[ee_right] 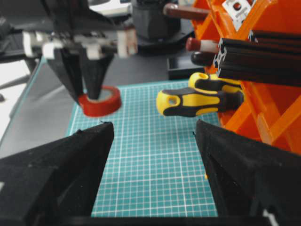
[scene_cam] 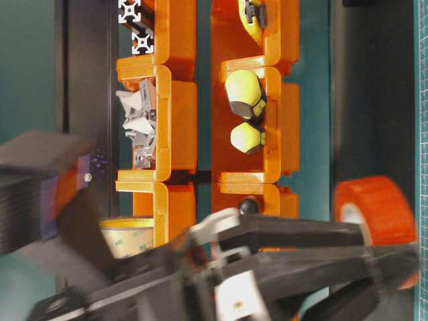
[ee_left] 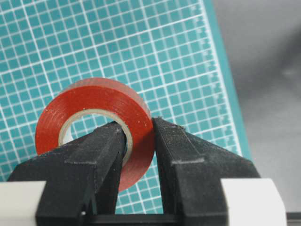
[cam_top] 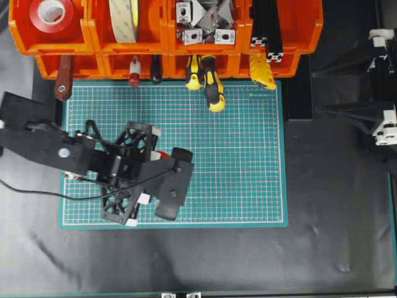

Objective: Pick vinyl tape from container rack with left arm.
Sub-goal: 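Lift the red tape out of the bin and carry it over the mat, then lower the red tape onto the mat center and open the left gripper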

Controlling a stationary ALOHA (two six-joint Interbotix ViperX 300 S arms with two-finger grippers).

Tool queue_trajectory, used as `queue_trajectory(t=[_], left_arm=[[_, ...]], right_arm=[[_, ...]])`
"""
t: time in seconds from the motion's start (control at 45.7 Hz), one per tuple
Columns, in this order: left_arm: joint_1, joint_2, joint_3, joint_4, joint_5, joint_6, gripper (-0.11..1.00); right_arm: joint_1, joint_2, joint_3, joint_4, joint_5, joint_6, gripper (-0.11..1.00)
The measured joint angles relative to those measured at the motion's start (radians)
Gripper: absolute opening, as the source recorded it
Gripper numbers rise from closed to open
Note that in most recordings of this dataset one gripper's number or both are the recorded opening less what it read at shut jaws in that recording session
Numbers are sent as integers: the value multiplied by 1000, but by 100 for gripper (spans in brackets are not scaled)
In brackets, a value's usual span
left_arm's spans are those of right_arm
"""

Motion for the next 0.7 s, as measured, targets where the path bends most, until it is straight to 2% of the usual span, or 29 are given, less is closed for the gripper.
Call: queue_trajectory(t=[0.569, 0.635, 0.7], left_arm=[[11, 11, 0, 2, -43, 8, 20], [12, 11, 0, 2, -44, 3, 32], [14, 11, 0, 0, -46, -2, 53]], right_arm=[[0, -3, -3, 0, 21, 0, 70], [0, -3, -3, 0, 21, 0, 70], [0, -3, -3, 0, 23, 0, 70]])
